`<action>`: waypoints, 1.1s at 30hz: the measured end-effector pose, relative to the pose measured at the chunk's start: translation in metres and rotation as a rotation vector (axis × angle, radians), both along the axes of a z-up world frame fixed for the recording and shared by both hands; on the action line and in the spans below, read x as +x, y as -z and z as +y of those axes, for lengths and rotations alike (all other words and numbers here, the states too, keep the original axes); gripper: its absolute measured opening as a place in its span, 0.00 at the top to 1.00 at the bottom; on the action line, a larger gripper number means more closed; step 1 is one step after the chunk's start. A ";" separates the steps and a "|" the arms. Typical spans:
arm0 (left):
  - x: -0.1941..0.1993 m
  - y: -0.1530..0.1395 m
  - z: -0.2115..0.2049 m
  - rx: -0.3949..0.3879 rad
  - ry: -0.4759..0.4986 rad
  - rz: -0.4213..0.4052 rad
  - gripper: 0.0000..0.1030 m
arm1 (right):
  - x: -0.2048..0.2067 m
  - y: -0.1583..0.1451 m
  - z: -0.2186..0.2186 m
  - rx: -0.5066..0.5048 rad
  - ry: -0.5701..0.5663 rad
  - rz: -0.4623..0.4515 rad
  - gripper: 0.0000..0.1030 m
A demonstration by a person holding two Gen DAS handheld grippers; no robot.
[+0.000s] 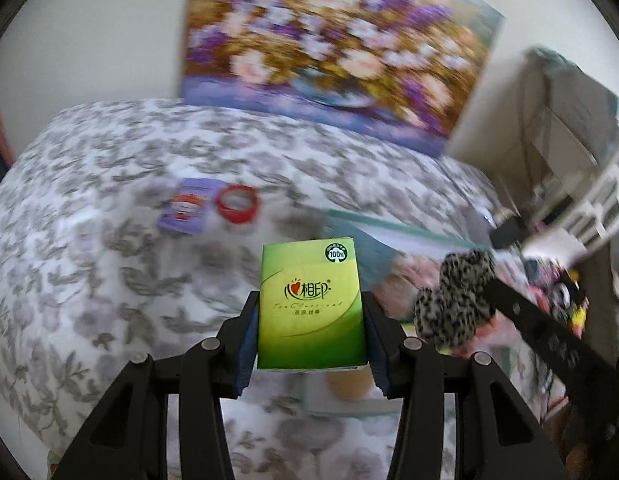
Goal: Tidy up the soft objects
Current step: 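Carry the green pack and leopard scrunchie over the white tray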
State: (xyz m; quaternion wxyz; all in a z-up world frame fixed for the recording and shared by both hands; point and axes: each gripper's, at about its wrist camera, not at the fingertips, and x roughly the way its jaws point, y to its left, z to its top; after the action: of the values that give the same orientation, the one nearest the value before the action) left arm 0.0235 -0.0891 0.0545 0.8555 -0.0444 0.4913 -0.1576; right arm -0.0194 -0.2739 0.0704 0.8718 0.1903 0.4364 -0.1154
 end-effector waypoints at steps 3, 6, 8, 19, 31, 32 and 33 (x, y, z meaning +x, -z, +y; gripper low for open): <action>-0.007 0.003 -0.021 0.009 0.066 0.002 0.53 | -0.006 0.003 -0.020 -0.019 0.059 0.022 0.96; -0.014 0.006 -0.041 0.053 0.120 -0.015 0.53 | -0.011 0.009 -0.038 -0.005 0.100 0.041 0.96; -0.017 0.011 -0.049 0.053 0.154 0.003 0.53 | -0.012 0.014 -0.045 -0.012 0.117 0.069 0.96; -0.006 0.065 -0.078 0.101 0.216 0.146 0.53 | 0.000 0.058 -0.049 -0.001 0.076 0.225 0.95; 0.006 0.104 -0.079 0.139 0.203 0.240 0.52 | 0.005 0.088 -0.045 -0.016 0.054 0.345 0.94; 0.007 0.107 -0.078 0.133 0.198 0.249 0.52 | 0.005 0.089 -0.045 -0.018 0.053 0.349 0.94; 0.009 0.109 -0.077 0.125 0.191 0.258 0.52 | 0.006 0.090 -0.046 -0.021 0.051 0.355 0.94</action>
State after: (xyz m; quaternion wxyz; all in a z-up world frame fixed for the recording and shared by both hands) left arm 0.0327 -0.1658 -0.0548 0.7676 0.0360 0.6078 -0.2004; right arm -0.0133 -0.3197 -0.0199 0.7796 0.1691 0.5774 -0.1739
